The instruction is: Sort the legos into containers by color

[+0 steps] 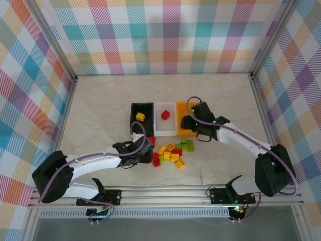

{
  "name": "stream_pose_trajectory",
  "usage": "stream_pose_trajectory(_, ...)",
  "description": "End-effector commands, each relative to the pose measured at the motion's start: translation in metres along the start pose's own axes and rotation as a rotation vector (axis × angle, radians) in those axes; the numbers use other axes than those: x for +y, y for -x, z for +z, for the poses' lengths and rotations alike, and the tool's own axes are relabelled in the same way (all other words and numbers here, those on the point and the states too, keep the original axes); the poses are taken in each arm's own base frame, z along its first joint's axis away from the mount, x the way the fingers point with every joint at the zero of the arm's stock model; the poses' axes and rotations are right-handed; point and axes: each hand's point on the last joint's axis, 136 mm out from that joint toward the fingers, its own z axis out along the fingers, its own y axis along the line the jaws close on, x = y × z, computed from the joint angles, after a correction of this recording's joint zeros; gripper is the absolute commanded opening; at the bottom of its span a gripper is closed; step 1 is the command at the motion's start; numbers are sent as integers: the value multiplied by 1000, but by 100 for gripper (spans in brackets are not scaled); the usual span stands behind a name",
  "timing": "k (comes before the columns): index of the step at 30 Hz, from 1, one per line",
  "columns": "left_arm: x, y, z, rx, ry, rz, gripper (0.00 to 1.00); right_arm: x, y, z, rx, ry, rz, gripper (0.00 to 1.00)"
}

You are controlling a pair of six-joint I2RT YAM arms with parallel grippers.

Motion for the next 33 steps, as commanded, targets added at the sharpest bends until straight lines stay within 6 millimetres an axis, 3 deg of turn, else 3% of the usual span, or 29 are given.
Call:
stream_pose_trajectory(1, 39, -26, 9, 71, 154, 15, 70, 5, 8, -9, -44, 32, 27, 75)
stream_pose_trajectory(5, 57, -26, -2, 63, 179, -19, 70, 5, 6, -8, -41, 38, 34, 75)
stream_pose_trajectory(10, 58, -6, -29, -11, 158, -37, 69, 2, 1, -7, -31, 39, 40, 75)
stream_pose_trajectory(15, 22, 15, -42, -56, 17, -25, 81, 2, 0, -10, -35, 45, 39, 75)
stream_pose_trajectory(18, 6, 16, -31, -46, -20, 4, 89, 0, -1, -11, -38, 40, 39, 75)
stream_pose_trajectory(22, 1, 8, -2, 3, 15, 30, 89, -5, -3, -12, -38, 27, 38, 76)
stream_pose_trajectory(26, 6, -1, 14, 28, 55, 41, 80, -8, -4, -13, -44, 22, 40, 76)
stream_pose_trajectory(33, 15, -6, 17, 21, 80, 47, 60, -10, -6, -13, -42, 18, 52, 76)
